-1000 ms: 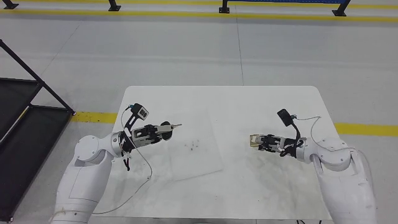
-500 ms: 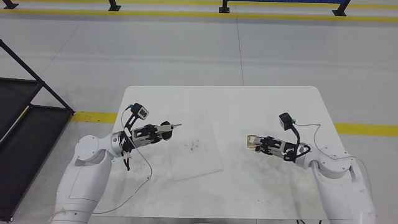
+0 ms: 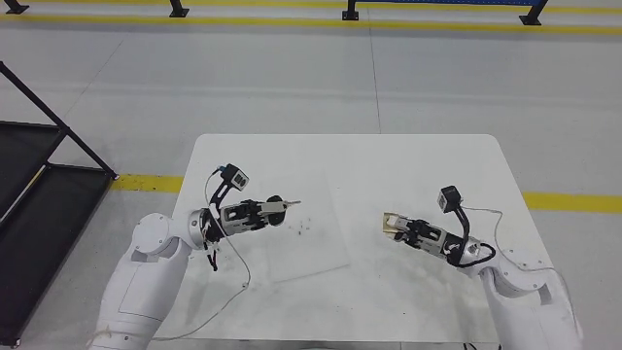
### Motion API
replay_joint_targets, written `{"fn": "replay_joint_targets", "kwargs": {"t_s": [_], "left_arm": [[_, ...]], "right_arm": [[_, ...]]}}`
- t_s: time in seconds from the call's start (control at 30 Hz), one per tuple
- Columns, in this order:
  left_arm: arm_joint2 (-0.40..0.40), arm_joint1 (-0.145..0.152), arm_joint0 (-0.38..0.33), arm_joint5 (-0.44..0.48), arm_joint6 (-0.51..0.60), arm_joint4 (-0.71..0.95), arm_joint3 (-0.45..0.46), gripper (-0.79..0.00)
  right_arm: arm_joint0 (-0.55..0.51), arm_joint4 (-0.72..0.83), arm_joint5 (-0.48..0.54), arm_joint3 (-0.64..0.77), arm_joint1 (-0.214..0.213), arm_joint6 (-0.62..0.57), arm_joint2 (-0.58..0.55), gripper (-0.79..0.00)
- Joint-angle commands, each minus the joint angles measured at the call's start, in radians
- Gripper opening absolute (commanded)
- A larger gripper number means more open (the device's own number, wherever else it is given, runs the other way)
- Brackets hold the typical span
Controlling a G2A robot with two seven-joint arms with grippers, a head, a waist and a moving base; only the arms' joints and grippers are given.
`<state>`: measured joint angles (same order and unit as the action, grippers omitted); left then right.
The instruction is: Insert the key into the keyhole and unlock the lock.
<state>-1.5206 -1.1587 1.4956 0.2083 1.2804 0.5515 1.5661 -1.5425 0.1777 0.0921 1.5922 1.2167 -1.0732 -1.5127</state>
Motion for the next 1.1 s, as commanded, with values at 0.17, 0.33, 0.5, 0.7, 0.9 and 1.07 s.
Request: {"fn": "replay_joint_targets", "kwargs": {"t_s": [0.17, 0.33, 0.5, 0.7, 0.9, 1.07], "left_arm": [[0.098, -0.002, -0.041, 0.026, 0.026, -0.081, -0.034, -0.785], [0.163, -0.005, -0.072, 0.043, 0.028, -0.108, -0.054, -0.785], [0.219, -0.007, -0.102, 0.049, 0.036, -0.139, -0.071, -0.785], [0.261, -0.008, -0.135, 0.053, 0.024, -0.157, -0.09, -0.785], [0.301, -0.01, -0.163, 0.065, 0.01, -0.171, -0.11, -0.785], [0.321, -0.011, -0.181, 0.074, -0.017, -0.184, -0.131, -0.785]], "right_arm": [[-0.084, 0.112, 0.024, 0.069, -0.003, -0.001, 0.002, -0.785], [-0.122, 0.124, 0.037, 0.112, -0.008, 0.001, 0.009, -0.785], [-0.136, 0.095, 0.062, 0.134, -0.014, 0.019, 0.017, -0.785], [-0.146, 0.06, 0.114, 0.153, -0.019, 0.053, 0.026, -0.785], [-0.148, 0.026, 0.137, 0.162, -0.024, 0.079, 0.042, -0.785], [-0.143, 0.028, 0.144, 0.158, -0.027, 0.092, 0.055, -0.785]]}}
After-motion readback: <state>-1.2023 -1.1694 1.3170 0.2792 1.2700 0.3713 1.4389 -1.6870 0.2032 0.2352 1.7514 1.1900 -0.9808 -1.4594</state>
